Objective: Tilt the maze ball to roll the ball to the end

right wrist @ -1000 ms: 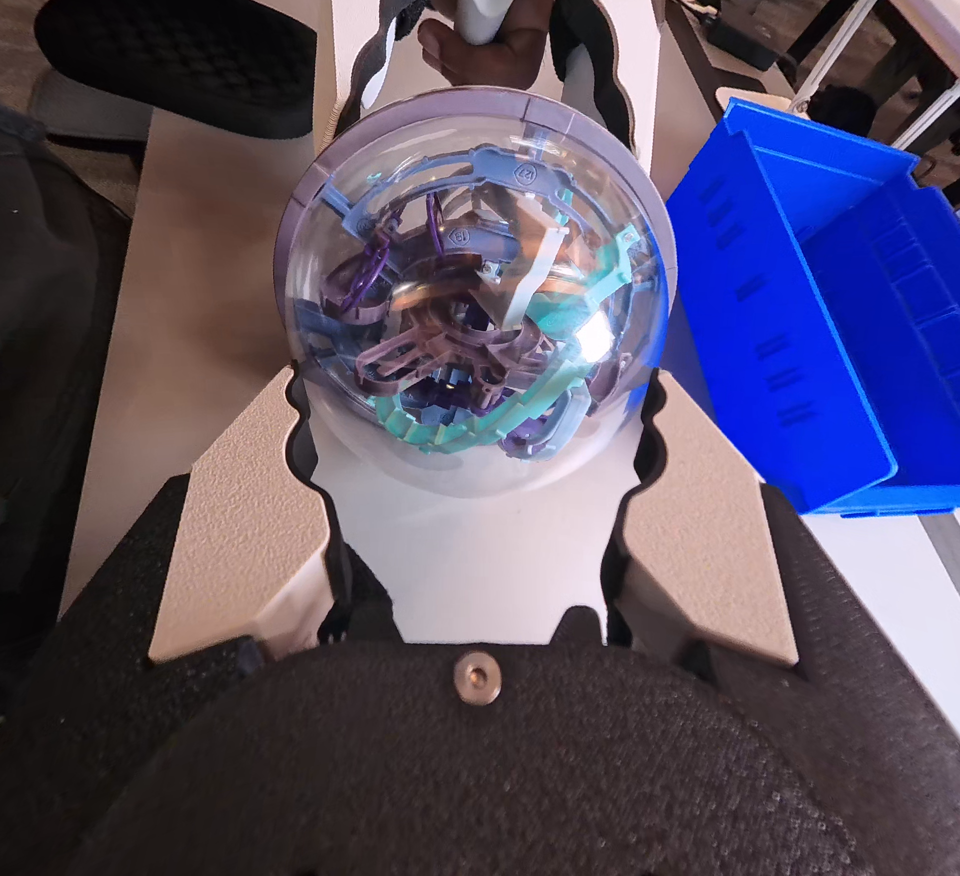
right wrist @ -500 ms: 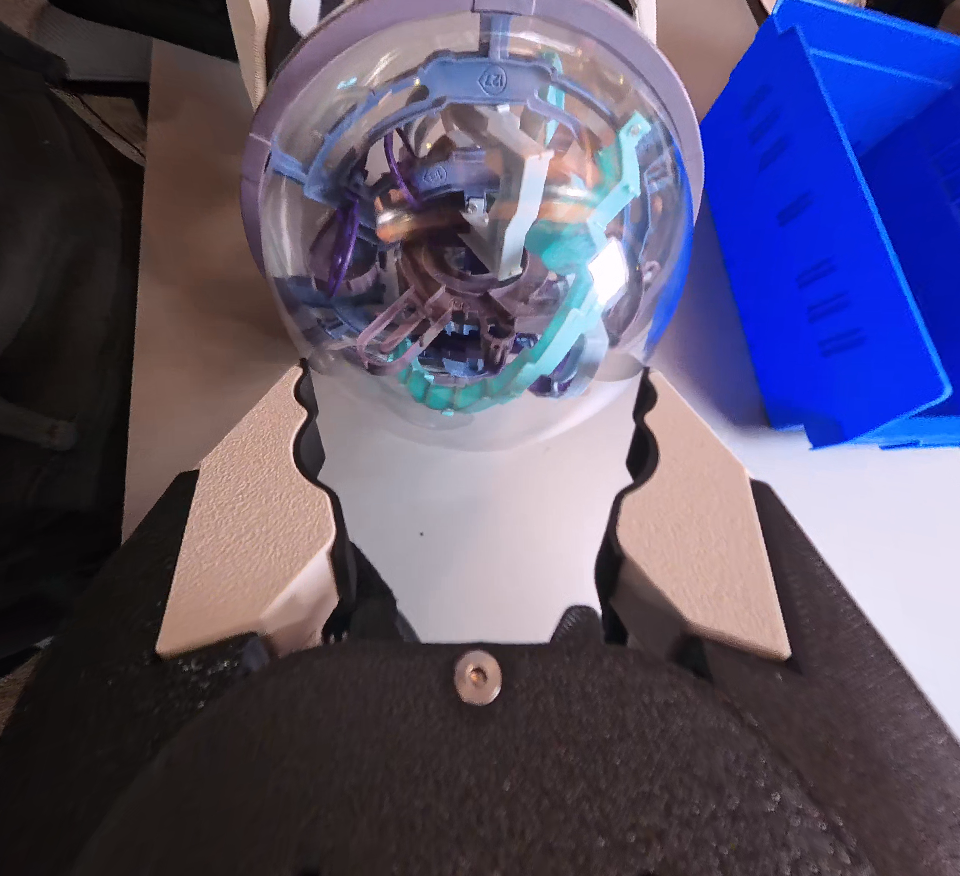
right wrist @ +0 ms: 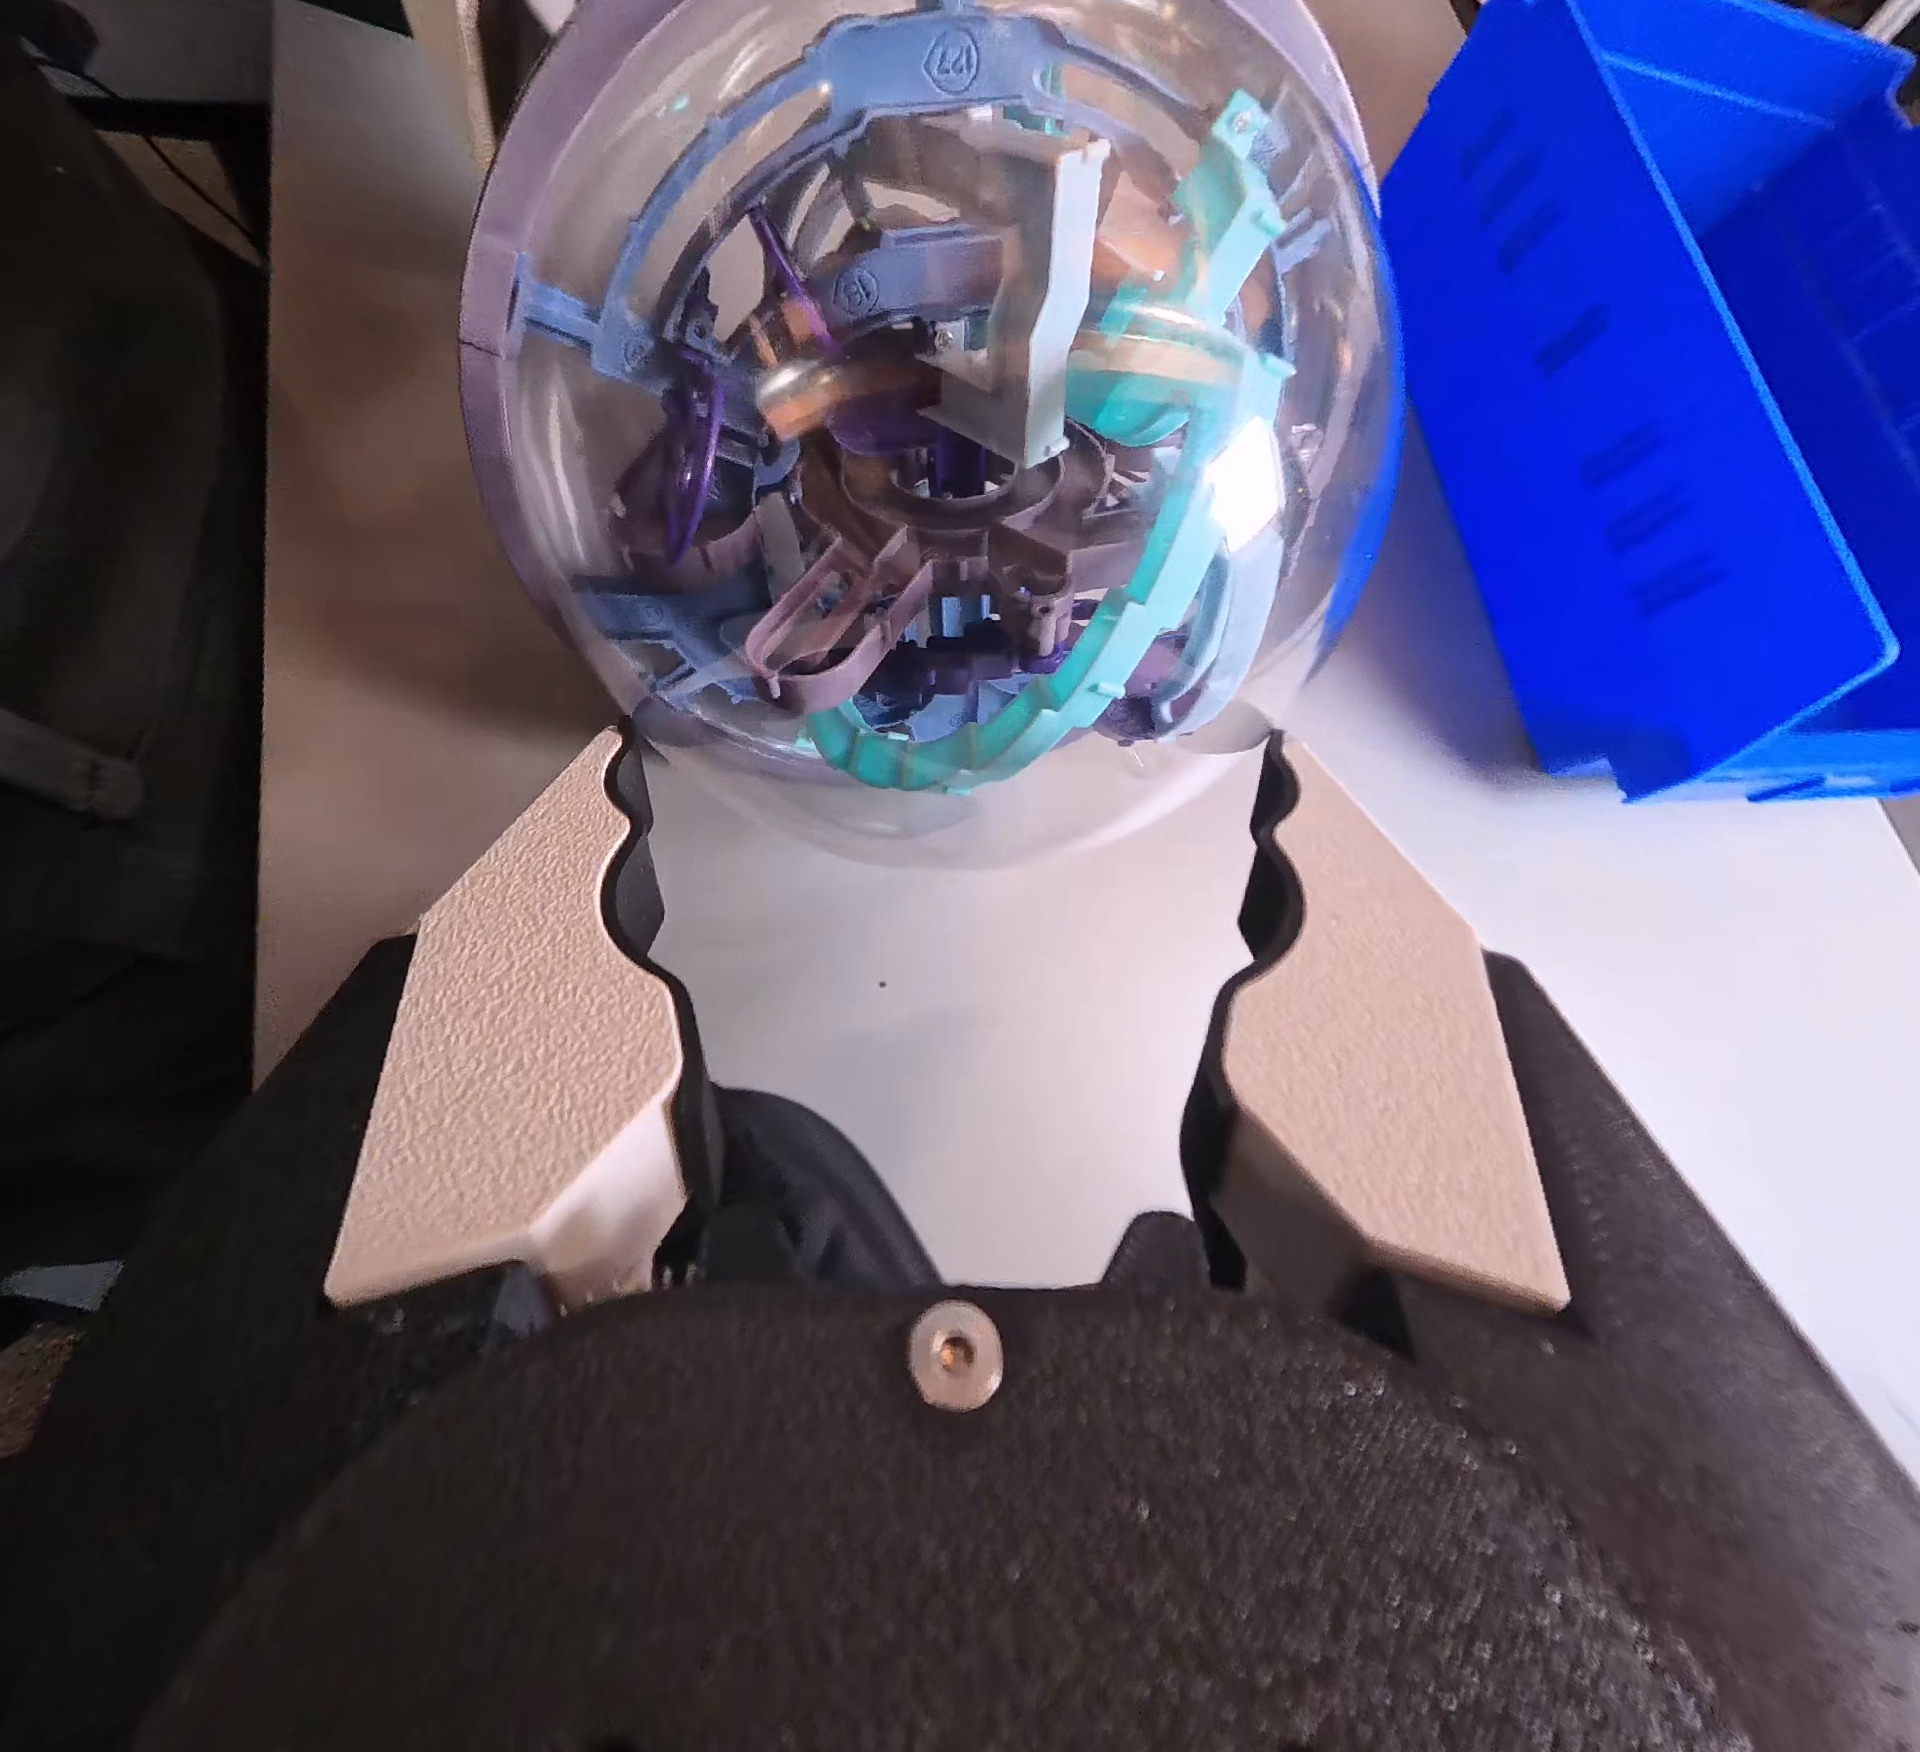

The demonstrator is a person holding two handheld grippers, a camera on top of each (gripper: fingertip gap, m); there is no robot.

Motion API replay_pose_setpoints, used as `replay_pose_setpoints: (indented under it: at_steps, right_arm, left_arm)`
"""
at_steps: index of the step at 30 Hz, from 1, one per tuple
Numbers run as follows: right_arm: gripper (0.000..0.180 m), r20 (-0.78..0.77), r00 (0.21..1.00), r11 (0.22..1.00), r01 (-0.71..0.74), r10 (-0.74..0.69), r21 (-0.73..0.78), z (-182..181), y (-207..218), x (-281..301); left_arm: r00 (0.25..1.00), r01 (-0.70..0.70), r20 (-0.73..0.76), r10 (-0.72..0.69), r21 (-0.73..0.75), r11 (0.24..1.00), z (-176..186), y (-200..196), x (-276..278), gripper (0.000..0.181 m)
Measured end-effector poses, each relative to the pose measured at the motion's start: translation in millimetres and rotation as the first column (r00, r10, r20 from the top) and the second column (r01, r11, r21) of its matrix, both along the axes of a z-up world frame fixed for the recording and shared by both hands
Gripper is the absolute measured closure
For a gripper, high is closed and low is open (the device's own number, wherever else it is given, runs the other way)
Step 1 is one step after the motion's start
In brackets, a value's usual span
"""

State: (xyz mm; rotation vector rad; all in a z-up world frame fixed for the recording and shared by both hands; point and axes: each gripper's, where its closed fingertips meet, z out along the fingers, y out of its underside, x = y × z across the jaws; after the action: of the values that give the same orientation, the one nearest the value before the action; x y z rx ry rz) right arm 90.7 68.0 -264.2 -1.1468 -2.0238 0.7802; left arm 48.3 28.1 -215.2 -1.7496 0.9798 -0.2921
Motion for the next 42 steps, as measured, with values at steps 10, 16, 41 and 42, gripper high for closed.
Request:
replay_pose_setpoints:
  at_steps: [10, 16, 41, 42]
  right_arm:
    - [0.072, 0.015, 0.991, 0.99, -0.137, 0.137, 0.044, -1, 7, -8]
    - [0.076, 0.033, 0.988, 0.985, -0.152, 0.15, 0.086, -4, 10, -15]
    - [0.096, -0.051, 0.998, 0.999, -0.021, 0.023, 0.048, 8, 13, -5]
    - [0.096, -0.053, 0.998, 0.999, -0.015, 0.018, 0.051, 8, 11, -4]
  left_arm:
    - [0.997, -0.008, -0.079, 0.018, 0.132, 0.991, 2, -1, -4, 0.058]
    - [0.995, 0.026, -0.096, -0.011, 0.15, 0.988, 7, 0, -7, 0.06]
    - [0.986, 0.067, -0.166, -0.03, 0.224, 0.972, 19, -5, -8, 0.121]
    - [0.986, 0.067, -0.165, -0.03, 0.223, 0.973, 19, -5, -8, 0.121]
